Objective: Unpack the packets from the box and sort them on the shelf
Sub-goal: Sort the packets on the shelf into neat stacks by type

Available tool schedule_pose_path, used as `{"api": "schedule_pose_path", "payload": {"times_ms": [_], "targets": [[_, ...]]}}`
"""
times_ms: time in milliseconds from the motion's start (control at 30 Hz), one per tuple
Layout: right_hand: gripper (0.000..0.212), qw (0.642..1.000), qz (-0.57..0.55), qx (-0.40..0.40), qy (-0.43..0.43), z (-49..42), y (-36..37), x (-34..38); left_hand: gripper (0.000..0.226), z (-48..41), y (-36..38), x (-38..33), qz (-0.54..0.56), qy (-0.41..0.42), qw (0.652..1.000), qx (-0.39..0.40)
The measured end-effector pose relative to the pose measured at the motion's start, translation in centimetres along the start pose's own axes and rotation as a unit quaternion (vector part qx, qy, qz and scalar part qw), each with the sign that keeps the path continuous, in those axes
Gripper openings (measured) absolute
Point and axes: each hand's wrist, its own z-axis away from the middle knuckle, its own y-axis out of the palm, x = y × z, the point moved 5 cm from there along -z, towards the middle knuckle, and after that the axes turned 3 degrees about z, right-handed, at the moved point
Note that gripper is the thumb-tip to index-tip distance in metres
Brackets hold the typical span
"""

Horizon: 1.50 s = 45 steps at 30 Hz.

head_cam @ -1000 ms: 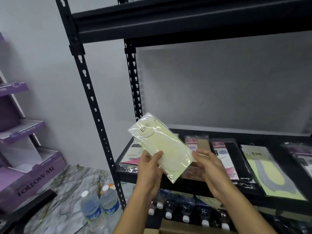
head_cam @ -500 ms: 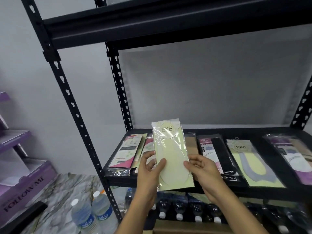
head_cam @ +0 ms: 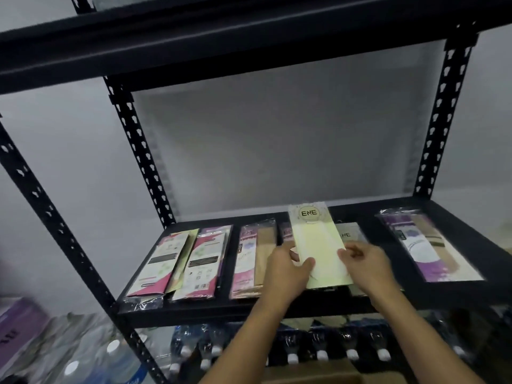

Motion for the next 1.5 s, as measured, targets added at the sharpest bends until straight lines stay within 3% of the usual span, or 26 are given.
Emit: {"api": "schedule_pose_path", "payload": {"times_ms": [200,433,633,733,900,1000,1367,1500], "targets": [[0.029,0.992,0.111,-0.052,0.003,-2.3,-4.7,-3.4,0.035,-2.0,7.5,-1.3,-0.157,0.001,0.986,0.059],[0.025,0.984,0.179,-0.021,0.005,-3.3,-5.4,-5.6,0.046,-2.1,11.1,-0.6,-0.311,0.006,0.948,0.065],[0.026,0.979,0.202,0.009,0.022,-3.7,-4.7,-7.7,0.051,-2.0,11.5,-0.3,-0.361,0.023,0.93,0.062],[0.028,0.976,0.215,0.004,0.026,-3.8,-4.5,-7.6,0.051,-2.0,11.0,-0.6,-0.342,0.039,0.937,0.056],[0.039,0.958,0.283,-0.042,-0.008,-3.1,-4.0,-5.6,0.047,-1.7,6.9,-0.9,-0.25,0.069,0.966,0.013],[0.036,0.968,0.245,-0.035,-0.046,-2.1,-1.7,-3.3,0.041,-1.6,2.7,0.4,-0.212,0.055,0.975,-0.031],[0.025,0.973,0.149,0.082,-0.154,2.8,11.8,4.7,0.035,-0.6,-14.3,10.9,-0.21,-0.084,0.958,-0.179],[0.025,0.966,0.142,0.122,-0.179,4.1,16.5,7.1,0.046,0.3,-19.1,14.4,-0.236,-0.117,0.942,-0.209]]}}
